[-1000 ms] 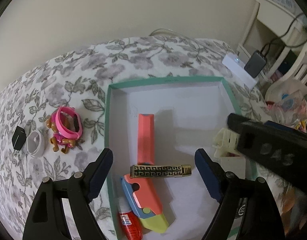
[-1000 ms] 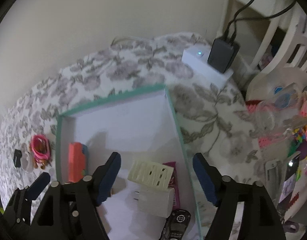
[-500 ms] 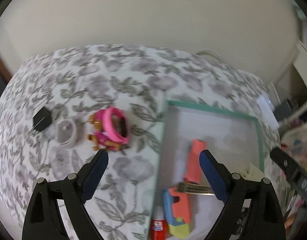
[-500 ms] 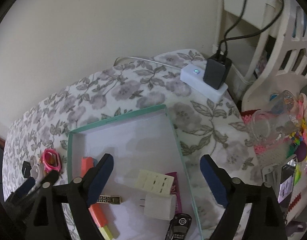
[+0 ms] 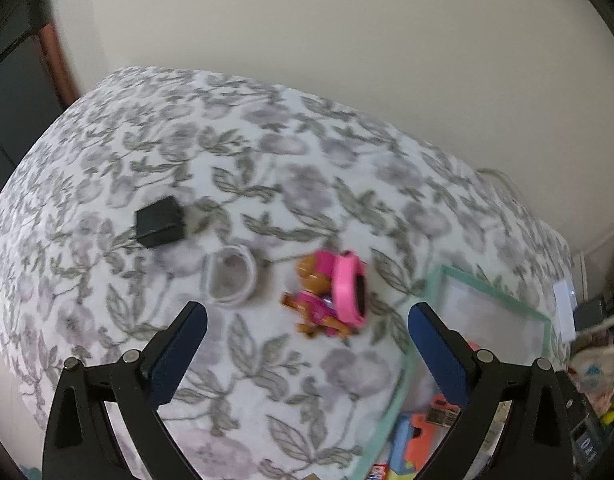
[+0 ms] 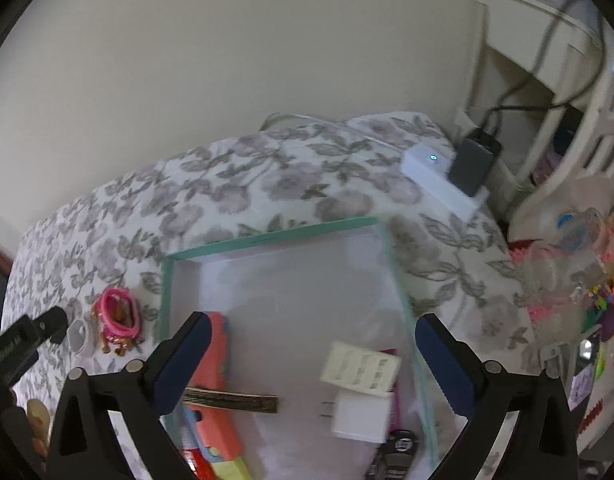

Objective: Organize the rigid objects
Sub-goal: 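Move the right tool to the pink-banded toy dog while the left tool moves to the black plug adapter, then grasp the pink band with the right tool while the left tool grasps the black plug adapter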

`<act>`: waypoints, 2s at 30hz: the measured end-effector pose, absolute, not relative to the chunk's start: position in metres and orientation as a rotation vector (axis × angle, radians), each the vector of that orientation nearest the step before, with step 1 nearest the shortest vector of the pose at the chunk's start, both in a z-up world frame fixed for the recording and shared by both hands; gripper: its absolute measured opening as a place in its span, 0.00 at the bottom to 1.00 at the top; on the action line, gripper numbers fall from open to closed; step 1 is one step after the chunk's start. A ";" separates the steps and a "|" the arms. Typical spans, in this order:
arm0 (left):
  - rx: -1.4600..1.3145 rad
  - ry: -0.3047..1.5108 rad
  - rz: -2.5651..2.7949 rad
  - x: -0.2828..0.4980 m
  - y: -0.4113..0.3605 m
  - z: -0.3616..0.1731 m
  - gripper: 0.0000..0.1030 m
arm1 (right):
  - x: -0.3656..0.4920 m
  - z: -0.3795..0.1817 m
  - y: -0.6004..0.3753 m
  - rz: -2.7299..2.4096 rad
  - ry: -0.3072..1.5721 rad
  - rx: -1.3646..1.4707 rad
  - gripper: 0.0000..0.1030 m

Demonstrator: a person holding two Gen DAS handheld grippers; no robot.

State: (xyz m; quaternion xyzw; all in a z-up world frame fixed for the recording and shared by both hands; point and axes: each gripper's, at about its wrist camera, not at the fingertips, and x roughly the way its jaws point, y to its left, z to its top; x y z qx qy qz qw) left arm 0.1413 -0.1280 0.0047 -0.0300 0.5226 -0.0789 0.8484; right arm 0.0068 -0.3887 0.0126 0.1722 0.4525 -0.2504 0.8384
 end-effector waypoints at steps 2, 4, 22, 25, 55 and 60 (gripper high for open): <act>-0.075 1.106 -0.145 0.145 -0.119 0.005 0.98 | 0.013 0.011 -0.377 -0.510 0.963 0.343 1.00; -0.088 1.113 -0.128 0.150 -0.110 0.005 0.98 | 0.021 0.012 -0.363 -0.487 0.968 0.313 1.00; -0.184 1.153 0.094 0.186 0.004 0.006 0.98 | 0.078 0.006 -0.238 -0.233 0.994 0.188 1.00; -0.193 1.158 0.107 0.189 0.018 0.006 0.98 | 0.084 0.003 -0.219 -0.198 1.001 0.172 1.00; -0.247 1.196 0.024 0.230 0.082 -0.033 0.98 | 0.115 -0.039 -0.215 -0.201 0.980 0.314 1.00; -0.274 1.186 -0.049 0.242 0.068 -0.046 0.98 | 0.122 -0.041 -0.220 -0.205 0.959 0.317 0.90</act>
